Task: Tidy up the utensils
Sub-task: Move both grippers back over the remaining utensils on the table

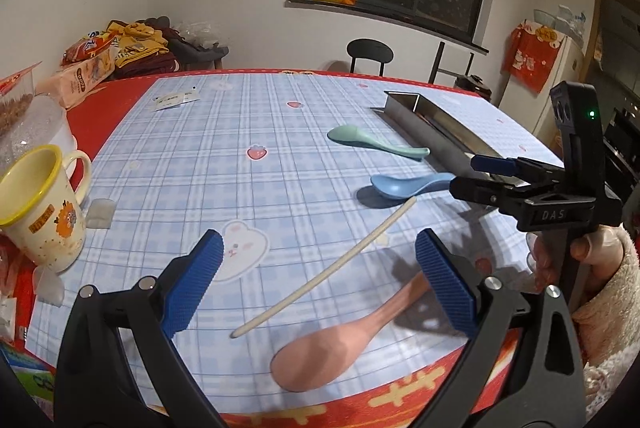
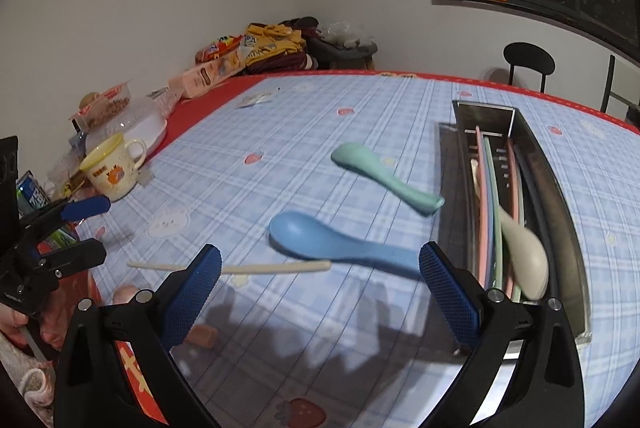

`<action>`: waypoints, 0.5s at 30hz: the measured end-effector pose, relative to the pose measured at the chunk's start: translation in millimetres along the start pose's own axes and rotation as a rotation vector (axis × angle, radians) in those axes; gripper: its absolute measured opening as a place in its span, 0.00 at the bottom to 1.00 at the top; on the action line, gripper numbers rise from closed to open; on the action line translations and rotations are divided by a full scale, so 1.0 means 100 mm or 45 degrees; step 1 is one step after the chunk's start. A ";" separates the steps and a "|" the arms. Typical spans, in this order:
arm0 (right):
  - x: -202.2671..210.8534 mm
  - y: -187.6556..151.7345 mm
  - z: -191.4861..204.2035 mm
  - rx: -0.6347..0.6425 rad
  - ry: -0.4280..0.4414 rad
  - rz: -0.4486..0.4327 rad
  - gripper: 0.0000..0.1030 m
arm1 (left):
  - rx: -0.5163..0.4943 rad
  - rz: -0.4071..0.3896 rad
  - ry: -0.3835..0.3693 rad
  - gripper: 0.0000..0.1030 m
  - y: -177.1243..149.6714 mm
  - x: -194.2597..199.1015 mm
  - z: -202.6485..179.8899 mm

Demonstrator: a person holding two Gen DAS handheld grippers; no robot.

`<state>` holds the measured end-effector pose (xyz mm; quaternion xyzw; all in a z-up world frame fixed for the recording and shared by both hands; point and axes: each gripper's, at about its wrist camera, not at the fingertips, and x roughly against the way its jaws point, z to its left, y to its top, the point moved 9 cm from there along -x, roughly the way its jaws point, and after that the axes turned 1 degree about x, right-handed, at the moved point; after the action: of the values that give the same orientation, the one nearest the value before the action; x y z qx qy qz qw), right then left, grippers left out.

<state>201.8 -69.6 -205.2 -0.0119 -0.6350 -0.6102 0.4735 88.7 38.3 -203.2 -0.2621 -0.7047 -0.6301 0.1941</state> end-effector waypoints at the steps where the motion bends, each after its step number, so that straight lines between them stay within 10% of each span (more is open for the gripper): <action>1: 0.00 -0.02 0.02 -0.011 0.005 0.003 0.94 | -0.009 0.004 -0.006 0.92 -0.01 -0.01 0.01; 6: 0.04 -0.10 0.07 -0.039 0.002 -0.010 0.94 | -0.100 0.051 -0.055 0.90 0.03 -0.11 -0.04; 8: 0.06 -0.13 0.06 -0.040 -0.029 -0.019 0.91 | -0.179 0.096 -0.053 0.75 0.01 -0.21 -0.09; 15: 0.01 -0.21 -0.01 -0.092 -0.011 0.021 0.56 | -0.367 0.265 -0.142 0.46 -0.14 -0.55 -0.33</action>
<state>189.9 -76.3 -221.1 -0.0368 -0.6144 -0.6288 0.4751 121.7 -2.6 -242.9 -0.3931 -0.5859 -0.6857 0.1793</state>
